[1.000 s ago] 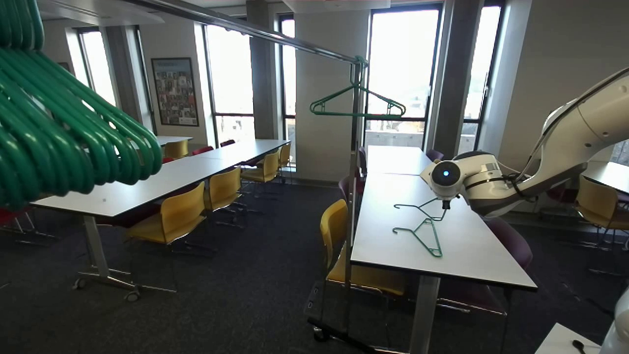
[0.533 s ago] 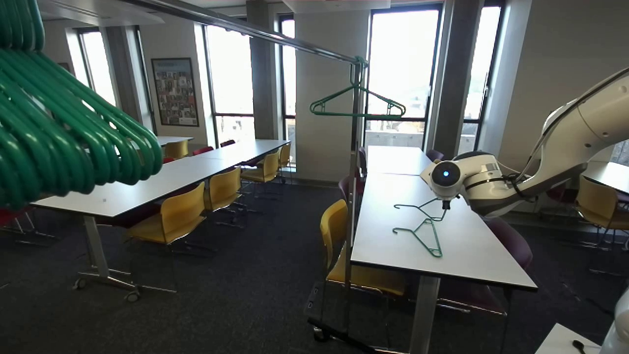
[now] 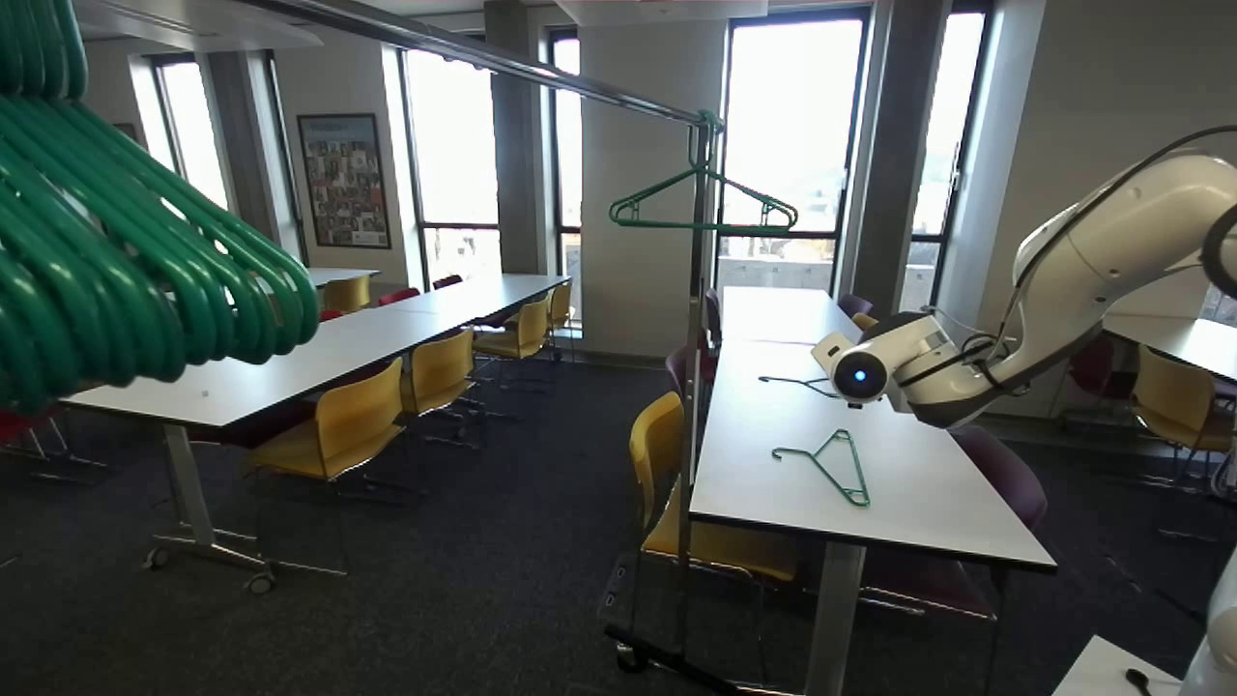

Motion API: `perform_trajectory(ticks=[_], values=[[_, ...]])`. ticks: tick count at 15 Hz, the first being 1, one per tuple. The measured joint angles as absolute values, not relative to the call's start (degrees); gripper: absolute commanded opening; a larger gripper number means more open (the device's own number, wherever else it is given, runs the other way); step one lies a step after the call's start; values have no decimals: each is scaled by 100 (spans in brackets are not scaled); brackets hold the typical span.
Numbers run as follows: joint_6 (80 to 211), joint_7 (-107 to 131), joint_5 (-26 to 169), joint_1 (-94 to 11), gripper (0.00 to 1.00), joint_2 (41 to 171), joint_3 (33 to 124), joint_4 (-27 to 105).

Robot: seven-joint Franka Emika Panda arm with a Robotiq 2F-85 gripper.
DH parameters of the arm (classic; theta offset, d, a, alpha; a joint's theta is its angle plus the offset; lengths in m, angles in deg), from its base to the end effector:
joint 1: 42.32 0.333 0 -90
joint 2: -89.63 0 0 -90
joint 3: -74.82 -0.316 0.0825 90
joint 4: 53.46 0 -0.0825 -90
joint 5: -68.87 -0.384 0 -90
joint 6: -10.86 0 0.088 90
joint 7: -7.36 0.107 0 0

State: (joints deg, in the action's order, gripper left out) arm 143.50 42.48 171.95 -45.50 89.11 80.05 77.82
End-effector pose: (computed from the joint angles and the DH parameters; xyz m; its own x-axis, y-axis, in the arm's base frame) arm 0.5227 -0.0961 0.3752 0.8298 0.5545 -0.0629 0.2259 -0.2308 0.9464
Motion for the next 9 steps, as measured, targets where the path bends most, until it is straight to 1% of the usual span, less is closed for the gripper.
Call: perform_trajectory(ticks=[4, 9], values=[[14277, 5005, 17838, -4648, 2, 9921, 8053, 7166], [14184, 5325, 18015, -4794, 2, 10889, 8048, 6737]])
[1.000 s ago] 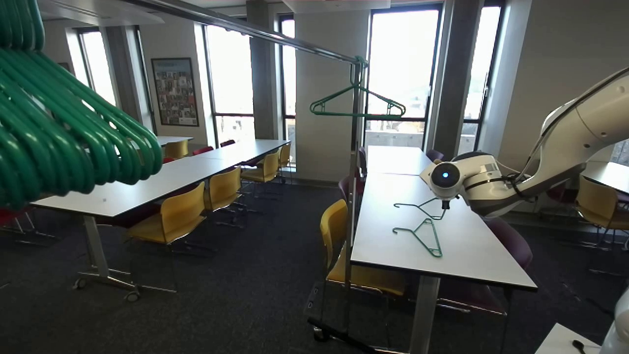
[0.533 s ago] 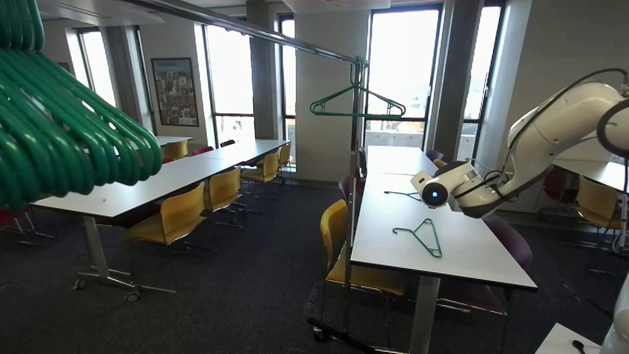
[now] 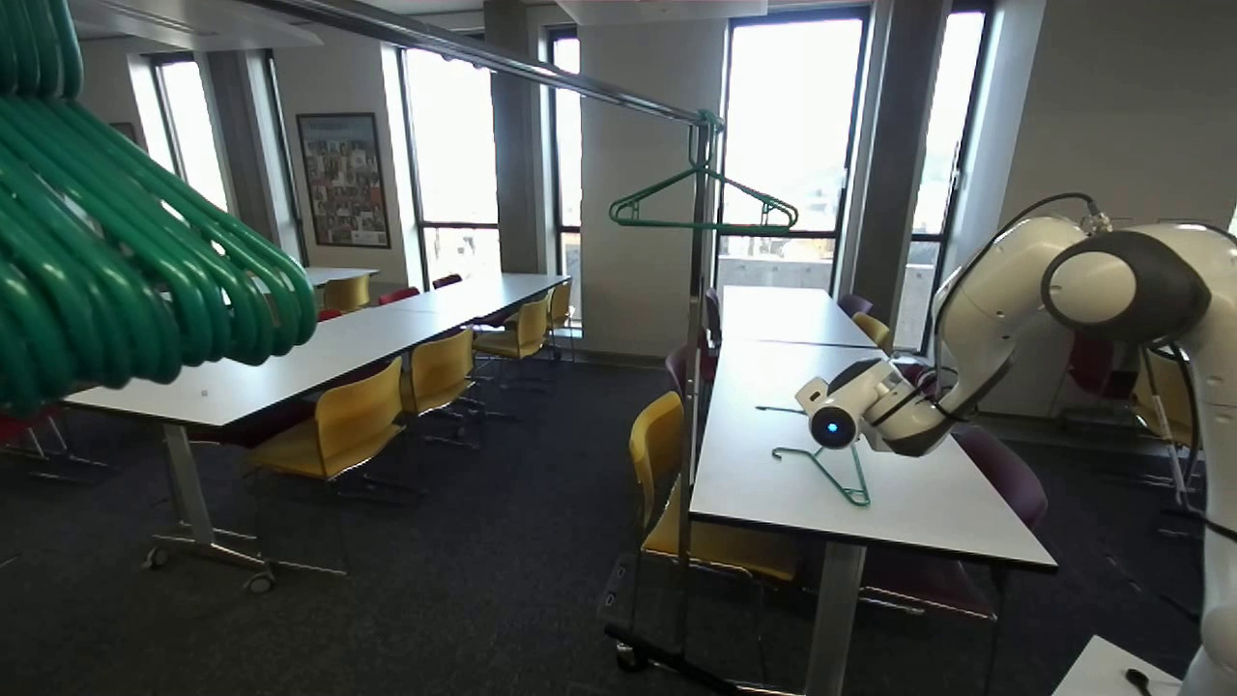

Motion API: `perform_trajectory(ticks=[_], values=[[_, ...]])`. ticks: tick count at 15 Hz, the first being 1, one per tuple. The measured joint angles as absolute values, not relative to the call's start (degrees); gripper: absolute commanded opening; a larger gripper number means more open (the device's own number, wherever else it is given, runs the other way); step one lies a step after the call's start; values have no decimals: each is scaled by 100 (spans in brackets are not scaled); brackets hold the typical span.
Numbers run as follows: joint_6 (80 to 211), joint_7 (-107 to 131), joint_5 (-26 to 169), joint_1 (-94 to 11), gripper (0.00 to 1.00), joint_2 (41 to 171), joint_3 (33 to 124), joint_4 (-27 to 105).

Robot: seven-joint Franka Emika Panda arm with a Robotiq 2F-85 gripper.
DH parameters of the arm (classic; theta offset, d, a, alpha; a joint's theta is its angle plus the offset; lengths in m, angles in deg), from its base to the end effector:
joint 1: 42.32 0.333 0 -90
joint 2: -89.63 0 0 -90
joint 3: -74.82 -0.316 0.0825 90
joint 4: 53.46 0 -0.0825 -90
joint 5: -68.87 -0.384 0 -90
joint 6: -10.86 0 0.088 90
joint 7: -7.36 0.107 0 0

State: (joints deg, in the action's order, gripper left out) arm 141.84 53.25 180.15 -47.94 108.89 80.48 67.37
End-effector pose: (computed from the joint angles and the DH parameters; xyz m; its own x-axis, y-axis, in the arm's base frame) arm 0.5707 -0.1347 0.2647 0.8401 0.5329 -0.1013 0.2447 -0.2057 0.9475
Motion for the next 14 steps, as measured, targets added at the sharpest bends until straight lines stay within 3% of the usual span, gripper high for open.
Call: perform_trajectory(ticks=[14], values=[[14175, 5447, 18596, -4941, 2, 11708, 7999, 6564]])
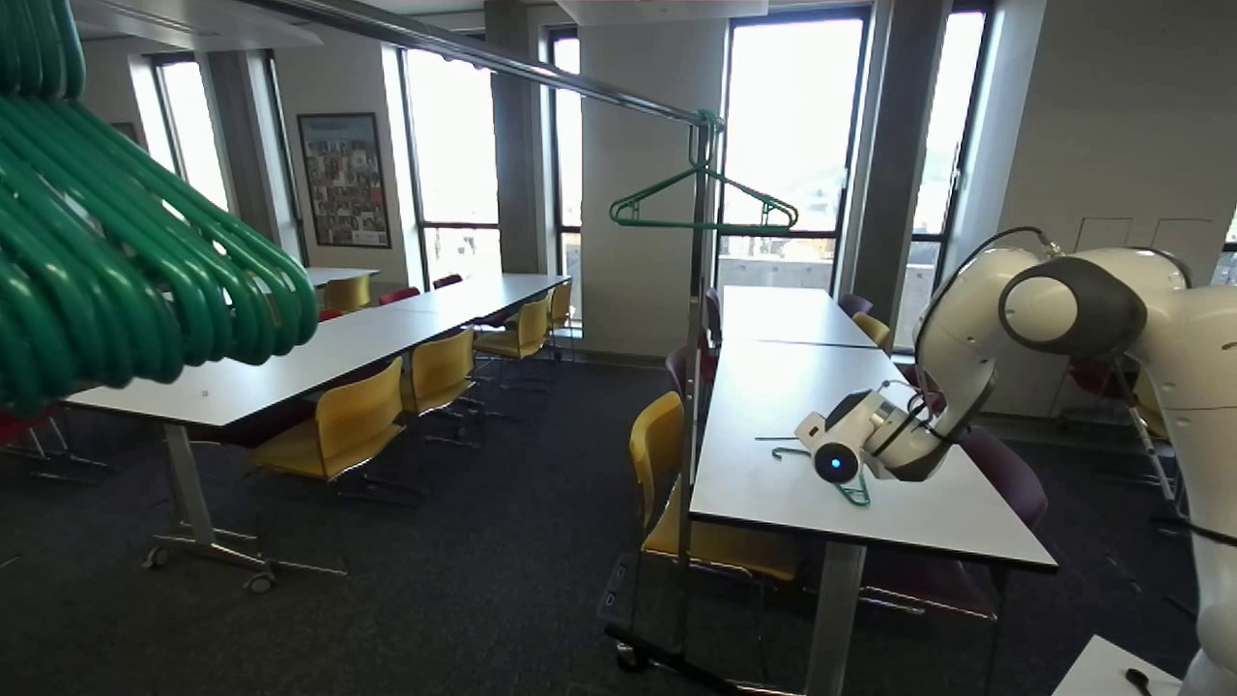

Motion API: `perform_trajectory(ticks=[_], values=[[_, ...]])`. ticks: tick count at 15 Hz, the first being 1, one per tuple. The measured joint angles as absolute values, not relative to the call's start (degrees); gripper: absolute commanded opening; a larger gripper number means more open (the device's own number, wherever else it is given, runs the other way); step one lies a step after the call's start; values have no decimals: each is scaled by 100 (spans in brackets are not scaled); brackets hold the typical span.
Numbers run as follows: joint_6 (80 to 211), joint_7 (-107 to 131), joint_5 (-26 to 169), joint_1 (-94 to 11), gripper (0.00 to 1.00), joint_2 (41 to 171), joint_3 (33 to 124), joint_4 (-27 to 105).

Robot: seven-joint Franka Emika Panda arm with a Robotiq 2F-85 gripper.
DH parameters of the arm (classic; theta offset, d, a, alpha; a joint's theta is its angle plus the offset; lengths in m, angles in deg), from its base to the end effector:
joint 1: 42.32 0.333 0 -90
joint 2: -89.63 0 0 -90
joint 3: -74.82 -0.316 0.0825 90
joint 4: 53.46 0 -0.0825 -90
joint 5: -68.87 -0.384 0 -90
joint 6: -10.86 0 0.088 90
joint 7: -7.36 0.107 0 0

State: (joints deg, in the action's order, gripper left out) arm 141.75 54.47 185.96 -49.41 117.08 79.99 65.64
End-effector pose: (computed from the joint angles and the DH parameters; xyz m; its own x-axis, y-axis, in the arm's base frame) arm 0.5663 -0.1441 0.1943 0.7914 0.5738 -0.2107 0.3571 -0.1544 0.9212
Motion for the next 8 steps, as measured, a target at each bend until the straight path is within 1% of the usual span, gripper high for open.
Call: perform_trajectory(ticks=[7, 8], values=[[14175, 5483, 18691, -5080, 2, 12115, 7955, 6342], [14175, 5483, 18694, -5094, 20, 12165, 7951, 6321]])
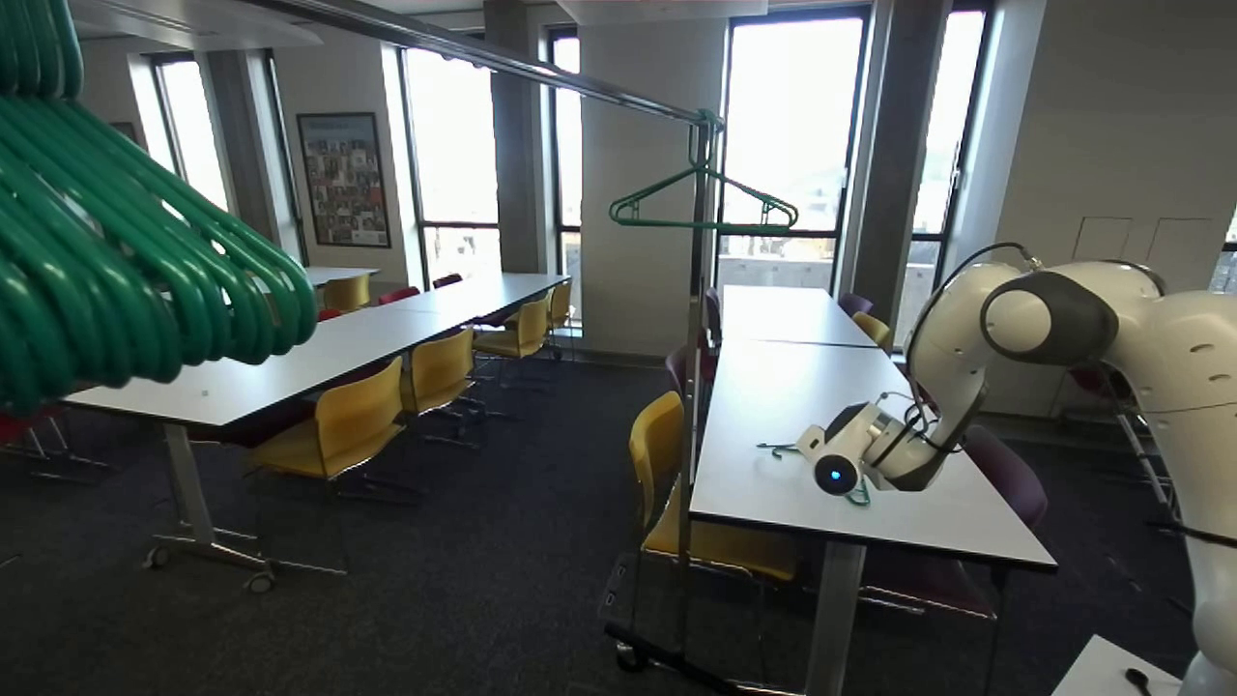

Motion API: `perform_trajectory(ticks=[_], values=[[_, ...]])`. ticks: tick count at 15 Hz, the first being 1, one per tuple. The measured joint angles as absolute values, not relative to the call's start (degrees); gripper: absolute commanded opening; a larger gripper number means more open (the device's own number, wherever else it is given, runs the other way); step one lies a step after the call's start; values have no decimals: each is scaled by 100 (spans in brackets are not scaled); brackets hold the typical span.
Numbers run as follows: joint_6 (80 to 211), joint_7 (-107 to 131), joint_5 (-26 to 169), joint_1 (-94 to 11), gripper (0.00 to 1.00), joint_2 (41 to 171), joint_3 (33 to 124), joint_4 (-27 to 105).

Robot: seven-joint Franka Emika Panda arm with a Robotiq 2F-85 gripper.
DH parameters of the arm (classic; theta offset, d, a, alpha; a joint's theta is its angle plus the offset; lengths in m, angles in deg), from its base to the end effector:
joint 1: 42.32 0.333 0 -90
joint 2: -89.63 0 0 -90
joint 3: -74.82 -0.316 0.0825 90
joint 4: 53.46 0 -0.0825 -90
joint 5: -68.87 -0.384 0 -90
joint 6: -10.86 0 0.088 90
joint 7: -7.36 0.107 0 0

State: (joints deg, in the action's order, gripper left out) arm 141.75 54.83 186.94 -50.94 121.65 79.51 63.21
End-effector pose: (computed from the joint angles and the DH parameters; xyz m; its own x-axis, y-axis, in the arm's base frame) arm 0.5679 -0.1556 0.1629 0.7867 0.5697 -0.2377 0.3878 -0.1566 0.9083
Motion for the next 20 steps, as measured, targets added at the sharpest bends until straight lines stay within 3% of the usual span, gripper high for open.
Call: perform_trajectory(ticks=[1, 2, 5, 10, 15, 20], values=[[14175, 5482, 18696, -5114, 26, 12220, 7944, 6302], [14176, 5478, 18696, -5138, 41, 12267, 7932, 6288], [14182, 5471, 18696, -5180, 66, 12395, 7918, 6260], [14194, 5459, 18696, -5258, 99, 12508, 7880, 6203], [14432, 5268, 18635, -5357, 100, 12509, 7867, 6187], [16406, 4187, 17499, -5830, 100, 12285, 7830, 6068]])
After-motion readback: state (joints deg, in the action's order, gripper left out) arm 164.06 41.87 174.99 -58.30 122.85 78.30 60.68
